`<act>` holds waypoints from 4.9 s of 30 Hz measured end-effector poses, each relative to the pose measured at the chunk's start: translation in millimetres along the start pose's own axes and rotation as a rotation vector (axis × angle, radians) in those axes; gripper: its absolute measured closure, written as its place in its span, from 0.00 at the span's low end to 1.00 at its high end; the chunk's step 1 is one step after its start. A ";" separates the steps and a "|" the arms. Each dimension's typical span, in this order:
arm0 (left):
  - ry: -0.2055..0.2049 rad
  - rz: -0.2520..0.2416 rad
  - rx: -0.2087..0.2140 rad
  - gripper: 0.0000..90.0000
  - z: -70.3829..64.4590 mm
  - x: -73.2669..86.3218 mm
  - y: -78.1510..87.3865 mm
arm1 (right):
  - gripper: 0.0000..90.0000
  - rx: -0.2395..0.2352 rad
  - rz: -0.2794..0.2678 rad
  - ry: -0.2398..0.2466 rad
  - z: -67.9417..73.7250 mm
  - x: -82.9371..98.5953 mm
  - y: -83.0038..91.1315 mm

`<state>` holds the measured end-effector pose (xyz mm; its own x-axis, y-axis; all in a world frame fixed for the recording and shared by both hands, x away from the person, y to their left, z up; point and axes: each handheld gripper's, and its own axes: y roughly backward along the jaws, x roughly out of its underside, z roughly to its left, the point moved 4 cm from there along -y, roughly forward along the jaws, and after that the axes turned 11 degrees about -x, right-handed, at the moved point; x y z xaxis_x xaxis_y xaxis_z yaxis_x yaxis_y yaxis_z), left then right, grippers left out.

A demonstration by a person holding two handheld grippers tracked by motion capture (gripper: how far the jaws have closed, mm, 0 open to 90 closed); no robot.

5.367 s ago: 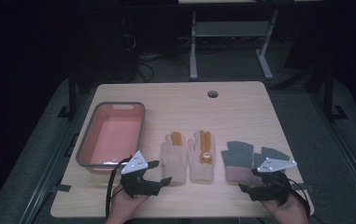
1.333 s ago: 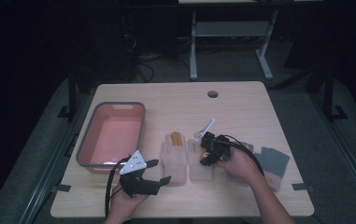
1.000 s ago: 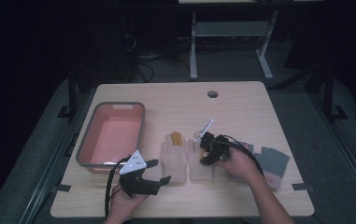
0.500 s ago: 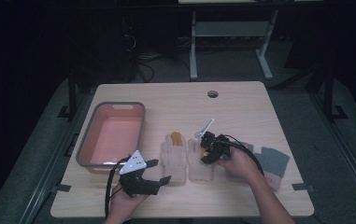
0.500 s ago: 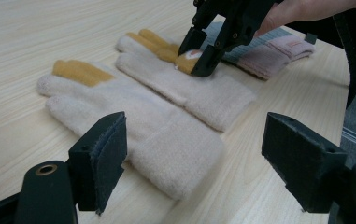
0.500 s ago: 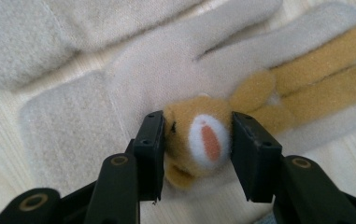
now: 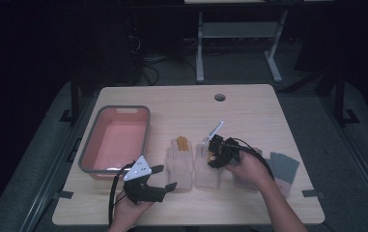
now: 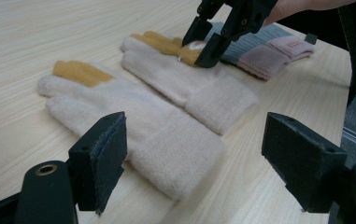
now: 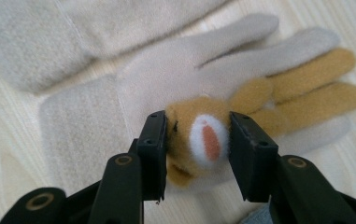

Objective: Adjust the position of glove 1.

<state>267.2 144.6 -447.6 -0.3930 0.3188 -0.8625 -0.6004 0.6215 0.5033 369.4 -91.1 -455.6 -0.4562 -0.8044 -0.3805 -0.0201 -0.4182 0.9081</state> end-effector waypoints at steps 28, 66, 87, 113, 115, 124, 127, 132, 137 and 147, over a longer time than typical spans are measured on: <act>0.025 -0.019 -0.008 0.25 3.3 -1.1 3.1 | 0.66 -0.006 -0.076 0.020 9.5 -2.5 27.3; 0.022 -0.030 -0.005 0.25 0.5 -2.3 7.2 | 0.66 -0.060 -0.104 0.145 32.4 -68.5 14.7; 0.017 -0.034 -0.005 0.25 0.5 -2.5 7.2 | 0.66 -0.066 -0.072 0.157 35.8 -79.2 -5.7; 0.026 -0.028 0.011 0.25 -0.8 -1.5 6.0 | 0.64 -0.092 -0.042 0.111 28.0 -70.0 -28.5; 0.034 -0.027 0.011 0.25 0.0 -1.2 5.8 | 0.64 -0.092 -0.041 0.111 27.9 -69.7 -29.1; 0.038 -0.021 0.012 0.25 0.2 -0.8 5.0 | 0.57 -0.090 -0.038 0.098 28.6 -66.4 -33.0; 0.045 -0.019 0.014 0.25 -0.1 -0.7 4.4 | 0.50 -0.097 -0.064 0.079 27.3 -64.6 -31.3; 0.062 -0.013 0.012 0.25 -0.4 -0.6 1.7 | 0.41 -0.087 -0.114 0.024 24.2 -60.1 -23.0; 0.108 0.003 0.008 0.26 0.7 -1.3 -2.8 | 0.39 -0.100 -0.152 -0.015 22.7 -56.9 -15.7; 0.218 0.106 -0.087 0.28 3.4 -2.3 -15.8 | 0.37 -0.142 -0.241 -0.141 27.5 -37.8 -13.6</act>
<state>279.9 136.5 -453.8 -0.5921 0.2115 -0.7776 -0.6015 0.5262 0.6011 362.4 -43.4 -448.8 -0.5721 -0.6128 -0.5451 -0.0231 -0.6523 0.7576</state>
